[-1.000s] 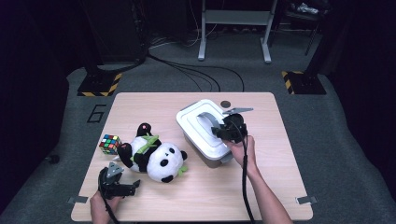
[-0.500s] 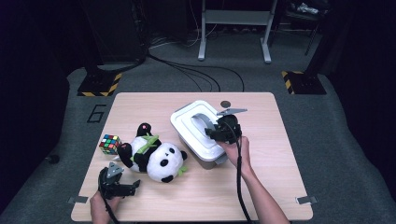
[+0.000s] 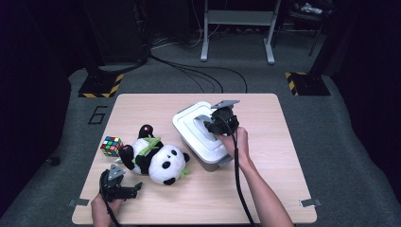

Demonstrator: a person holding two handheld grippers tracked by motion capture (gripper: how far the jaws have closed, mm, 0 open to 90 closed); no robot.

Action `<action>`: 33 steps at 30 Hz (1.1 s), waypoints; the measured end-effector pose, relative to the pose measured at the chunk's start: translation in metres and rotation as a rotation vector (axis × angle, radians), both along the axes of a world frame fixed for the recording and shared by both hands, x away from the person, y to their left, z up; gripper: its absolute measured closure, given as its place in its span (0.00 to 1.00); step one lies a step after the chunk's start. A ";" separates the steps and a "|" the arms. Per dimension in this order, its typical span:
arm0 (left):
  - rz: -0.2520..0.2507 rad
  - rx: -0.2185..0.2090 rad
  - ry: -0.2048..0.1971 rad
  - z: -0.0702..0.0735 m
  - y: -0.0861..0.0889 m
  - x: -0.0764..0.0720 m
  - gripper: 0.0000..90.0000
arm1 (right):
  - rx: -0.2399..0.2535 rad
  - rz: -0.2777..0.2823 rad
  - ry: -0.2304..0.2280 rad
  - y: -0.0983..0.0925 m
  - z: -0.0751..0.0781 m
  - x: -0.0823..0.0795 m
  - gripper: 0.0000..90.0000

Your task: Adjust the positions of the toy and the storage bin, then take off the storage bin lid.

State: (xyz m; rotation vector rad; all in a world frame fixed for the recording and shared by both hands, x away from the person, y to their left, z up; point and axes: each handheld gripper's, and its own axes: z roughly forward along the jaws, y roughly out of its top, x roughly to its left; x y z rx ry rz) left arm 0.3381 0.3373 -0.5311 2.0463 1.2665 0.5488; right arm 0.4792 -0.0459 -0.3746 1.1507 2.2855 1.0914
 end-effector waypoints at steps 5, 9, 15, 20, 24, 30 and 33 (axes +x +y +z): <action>-0.001 -0.002 0.003 0.000 0.000 0.000 0.01 | -0.012 -0.007 -0.008 0.002 0.001 0.000 0.74; 0.001 -0.001 -0.004 0.000 0.000 0.000 0.01 | -0.009 -0.006 -0.013 0.002 0.001 0.000 0.74; -0.003 -0.001 0.002 0.000 0.000 0.000 0.01 | -0.002 -0.002 -0.028 0.001 0.008 -0.004 0.74; -0.004 -0.002 0.003 0.000 0.000 0.000 0.01 | 0.007 0.003 -0.051 -0.002 0.019 -0.008 0.74; -0.003 -0.002 0.003 0.000 0.000 0.000 0.01 | 0.007 0.009 -0.072 -0.006 0.026 -0.010 0.74; -0.002 -0.002 0.003 0.000 0.000 0.000 0.01 | 0.013 -0.001 -0.088 -0.013 0.035 -0.013 0.74; -0.003 -0.001 0.002 0.000 0.000 0.000 0.01 | 0.011 -0.001 -0.100 -0.018 0.038 -0.014 0.74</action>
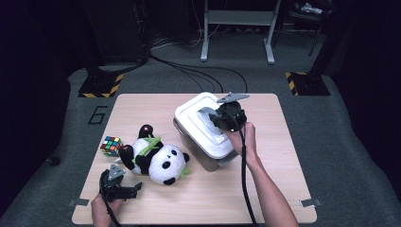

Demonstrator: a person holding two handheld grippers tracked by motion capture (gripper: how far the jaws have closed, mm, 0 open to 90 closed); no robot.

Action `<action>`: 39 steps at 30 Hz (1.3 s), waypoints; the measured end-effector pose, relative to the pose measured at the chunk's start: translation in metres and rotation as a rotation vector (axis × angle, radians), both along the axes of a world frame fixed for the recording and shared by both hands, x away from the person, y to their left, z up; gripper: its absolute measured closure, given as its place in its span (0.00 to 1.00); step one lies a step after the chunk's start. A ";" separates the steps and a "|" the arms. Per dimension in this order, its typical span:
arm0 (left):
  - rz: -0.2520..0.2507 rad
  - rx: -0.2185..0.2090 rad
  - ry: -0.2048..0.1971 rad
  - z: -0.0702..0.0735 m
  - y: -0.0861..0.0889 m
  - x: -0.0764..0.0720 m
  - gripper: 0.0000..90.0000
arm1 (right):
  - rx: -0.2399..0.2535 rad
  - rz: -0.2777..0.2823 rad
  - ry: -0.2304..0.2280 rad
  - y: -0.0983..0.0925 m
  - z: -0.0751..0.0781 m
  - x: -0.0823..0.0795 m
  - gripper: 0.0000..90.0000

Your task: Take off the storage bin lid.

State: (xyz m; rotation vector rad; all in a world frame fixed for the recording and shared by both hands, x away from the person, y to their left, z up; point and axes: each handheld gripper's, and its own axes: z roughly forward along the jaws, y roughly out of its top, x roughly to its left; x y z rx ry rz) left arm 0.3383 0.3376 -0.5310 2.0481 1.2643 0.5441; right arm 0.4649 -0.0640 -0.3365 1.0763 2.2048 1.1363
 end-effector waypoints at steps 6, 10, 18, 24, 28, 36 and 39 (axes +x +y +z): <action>0.004 -0.005 0.002 0.000 0.000 0.000 0.01 | 0.012 -0.016 -0.005 -0.008 0.004 -0.001 0.74; 0.006 -0.005 -0.004 -0.001 0.000 0.000 0.01 | 0.027 -0.033 -0.011 -0.017 0.008 -0.003 0.74; 0.006 -0.001 -0.005 -0.001 0.000 0.000 0.01 | 0.035 -0.067 -0.024 -0.035 0.013 -0.004 0.74; 0.005 -0.001 -0.004 -0.001 0.000 0.000 0.01 | 0.039 -0.101 -0.028 -0.052 0.015 -0.004 0.74; 0.009 -0.005 -0.006 -0.001 0.000 0.000 0.01 | 0.037 -0.121 -0.040 -0.062 0.015 -0.004 0.74; 0.011 -0.005 -0.004 -0.001 0.000 0.000 0.01 | 0.045 -0.151 -0.042 -0.077 0.014 -0.005 0.74; 0.013 -0.007 -0.008 -0.001 0.000 0.000 0.01 | 0.046 -0.171 -0.044 -0.086 0.013 -0.004 0.74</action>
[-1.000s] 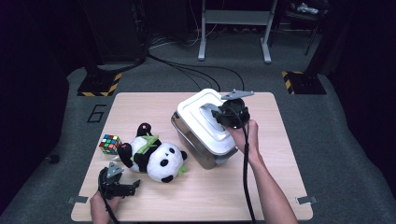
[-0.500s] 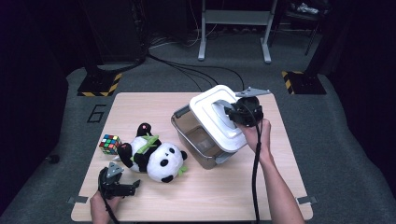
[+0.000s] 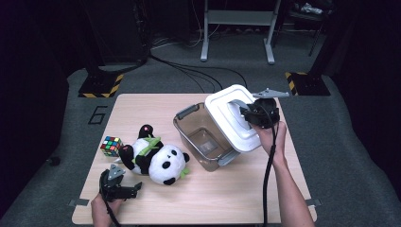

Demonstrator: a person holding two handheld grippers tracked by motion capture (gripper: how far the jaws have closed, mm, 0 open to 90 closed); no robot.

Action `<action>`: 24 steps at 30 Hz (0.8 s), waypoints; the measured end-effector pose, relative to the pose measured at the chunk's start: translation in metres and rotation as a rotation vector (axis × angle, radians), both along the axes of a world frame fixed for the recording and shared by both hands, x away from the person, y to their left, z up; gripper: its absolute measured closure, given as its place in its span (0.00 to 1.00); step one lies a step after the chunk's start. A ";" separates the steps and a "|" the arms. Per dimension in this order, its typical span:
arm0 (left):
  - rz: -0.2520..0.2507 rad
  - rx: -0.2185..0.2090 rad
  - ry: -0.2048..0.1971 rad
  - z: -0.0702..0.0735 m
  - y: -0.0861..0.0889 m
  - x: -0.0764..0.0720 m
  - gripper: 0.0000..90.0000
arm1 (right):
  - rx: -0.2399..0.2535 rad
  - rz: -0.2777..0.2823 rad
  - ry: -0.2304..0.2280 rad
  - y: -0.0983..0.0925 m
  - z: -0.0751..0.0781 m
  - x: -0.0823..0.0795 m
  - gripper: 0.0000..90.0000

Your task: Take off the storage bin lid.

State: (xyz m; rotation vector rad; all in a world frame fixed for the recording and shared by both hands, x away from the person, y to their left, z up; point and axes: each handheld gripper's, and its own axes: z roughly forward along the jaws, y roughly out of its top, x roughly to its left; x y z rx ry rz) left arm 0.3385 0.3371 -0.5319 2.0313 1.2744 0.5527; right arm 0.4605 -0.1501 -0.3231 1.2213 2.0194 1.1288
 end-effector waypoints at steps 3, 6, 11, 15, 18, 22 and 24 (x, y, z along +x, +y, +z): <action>0.000 0.000 -0.001 0.000 0.000 0.000 0.01 | 0.000 -0.015 -0.002 -0.007 0.000 0.000 0.74; 0.000 0.001 -0.001 0.000 0.000 0.000 0.01 | 0.006 -0.034 -0.004 -0.014 -0.001 0.000 0.74; 0.001 0.000 0.000 0.000 0.000 0.000 0.01 | 0.011 -0.058 -0.012 -0.023 -0.001 0.001 0.74; 0.001 -0.001 0.000 0.000 0.000 0.000 0.01 | 0.011 -0.089 -0.008 -0.034 -0.003 0.002 0.74; 0.001 0.000 -0.001 0.000 0.000 0.000 0.01 | 0.009 -0.105 -0.005 -0.040 -0.005 0.003 0.74; 0.001 0.001 -0.001 0.000 0.000 0.000 0.01 | 0.014 -0.130 0.000 -0.049 -0.008 0.005 0.74; 0.001 -0.001 0.000 0.000 0.000 0.000 0.01 | 0.015 -0.137 0.002 -0.051 -0.009 0.006 0.74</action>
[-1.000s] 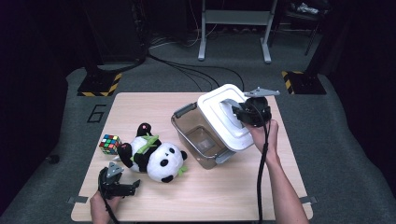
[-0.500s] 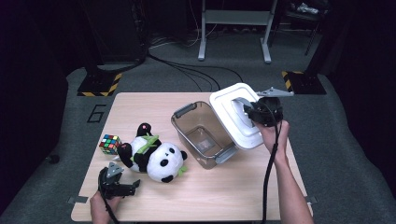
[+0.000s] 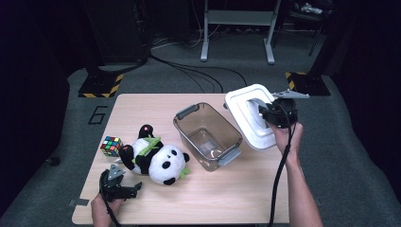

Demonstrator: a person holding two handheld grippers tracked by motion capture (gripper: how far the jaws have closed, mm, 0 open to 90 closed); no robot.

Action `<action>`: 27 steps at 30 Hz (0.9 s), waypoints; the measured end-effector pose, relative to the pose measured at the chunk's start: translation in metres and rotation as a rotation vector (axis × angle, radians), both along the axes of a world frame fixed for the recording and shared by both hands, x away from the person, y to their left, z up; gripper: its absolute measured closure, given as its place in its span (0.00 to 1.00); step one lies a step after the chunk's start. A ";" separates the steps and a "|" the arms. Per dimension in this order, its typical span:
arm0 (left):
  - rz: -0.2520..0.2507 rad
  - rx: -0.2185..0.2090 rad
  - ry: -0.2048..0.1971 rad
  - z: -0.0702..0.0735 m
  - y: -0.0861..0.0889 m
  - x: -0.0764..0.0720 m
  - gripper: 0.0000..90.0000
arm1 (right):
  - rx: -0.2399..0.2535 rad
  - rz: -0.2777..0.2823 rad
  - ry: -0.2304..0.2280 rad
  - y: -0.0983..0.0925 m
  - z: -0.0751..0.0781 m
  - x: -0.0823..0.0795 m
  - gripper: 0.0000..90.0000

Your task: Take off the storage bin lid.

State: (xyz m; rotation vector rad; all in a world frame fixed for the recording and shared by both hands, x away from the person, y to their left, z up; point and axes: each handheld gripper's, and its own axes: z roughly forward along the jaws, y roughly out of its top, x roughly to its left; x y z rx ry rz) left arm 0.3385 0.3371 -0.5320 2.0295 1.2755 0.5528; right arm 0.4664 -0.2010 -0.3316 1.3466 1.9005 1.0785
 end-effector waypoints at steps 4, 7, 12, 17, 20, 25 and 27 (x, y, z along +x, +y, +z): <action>-0.002 0.001 0.003 0.000 0.000 0.000 0.01 | 0.006 -0.032 0.011 -0.010 -0.005 0.003 0.74; -0.001 0.003 0.005 0.000 0.000 0.000 0.01 | 0.006 -0.044 0.013 -0.014 -0.008 0.004 0.74; -0.001 0.002 0.004 0.000 0.000 0.000 0.01 | 0.000 -0.084 0.030 -0.023 -0.016 0.009 0.74; -0.004 0.004 0.012 0.001 0.001 0.000 0.01 | 0.004 -0.117 0.044 -0.029 -0.025 0.014 0.74; 0.001 0.001 0.001 0.000 0.000 0.000 0.01 | 0.012 -0.143 0.068 -0.035 -0.038 0.020 0.74; 0.001 0.002 0.000 0.000 0.000 0.000 0.01 | 0.015 -0.177 0.097 -0.038 -0.056 0.027 0.74; 0.002 0.001 -0.001 0.000 0.000 0.000 0.01 | 0.014 -0.185 0.102 -0.038 -0.060 0.028 0.74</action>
